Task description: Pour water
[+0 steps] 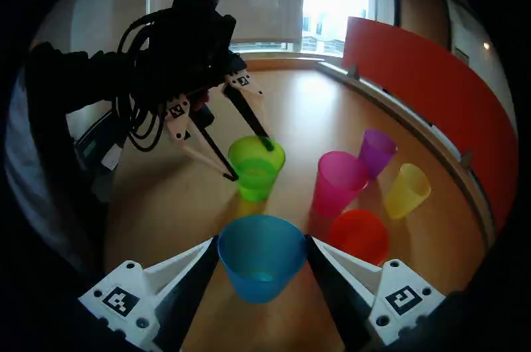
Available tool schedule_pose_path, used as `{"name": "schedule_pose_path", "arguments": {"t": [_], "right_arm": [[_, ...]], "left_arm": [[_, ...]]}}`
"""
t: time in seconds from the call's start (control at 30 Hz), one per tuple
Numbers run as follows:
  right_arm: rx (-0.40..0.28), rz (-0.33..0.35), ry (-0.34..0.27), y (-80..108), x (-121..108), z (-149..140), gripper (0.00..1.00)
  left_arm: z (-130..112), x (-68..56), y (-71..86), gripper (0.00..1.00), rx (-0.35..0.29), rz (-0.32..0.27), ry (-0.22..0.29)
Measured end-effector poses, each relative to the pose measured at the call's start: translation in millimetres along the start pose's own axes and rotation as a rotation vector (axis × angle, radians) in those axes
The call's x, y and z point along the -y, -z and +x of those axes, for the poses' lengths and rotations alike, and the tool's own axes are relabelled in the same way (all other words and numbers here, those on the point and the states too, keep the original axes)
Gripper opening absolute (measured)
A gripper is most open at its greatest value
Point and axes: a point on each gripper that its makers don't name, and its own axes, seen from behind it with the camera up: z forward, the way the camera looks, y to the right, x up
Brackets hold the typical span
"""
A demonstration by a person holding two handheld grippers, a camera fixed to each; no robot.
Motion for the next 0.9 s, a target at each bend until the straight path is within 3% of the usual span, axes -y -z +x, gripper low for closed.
{"name": "schedule_pose_path", "arguments": {"t": [0.67, 0.9], "right_arm": [[-0.007, -0.007, -0.013, -7.3, 0.2, -8.6, 0.94], [-0.019, -0.009, -0.031, -6.7, 0.2, -10.2, 0.94]], "left_arm": [[-4.7, -0.7, 2.4, 0.87, -0.009, -0.009, 0.033], [-8.8, -0.7, 1.0, 0.87, 0.003, -0.005, 0.023]]}}
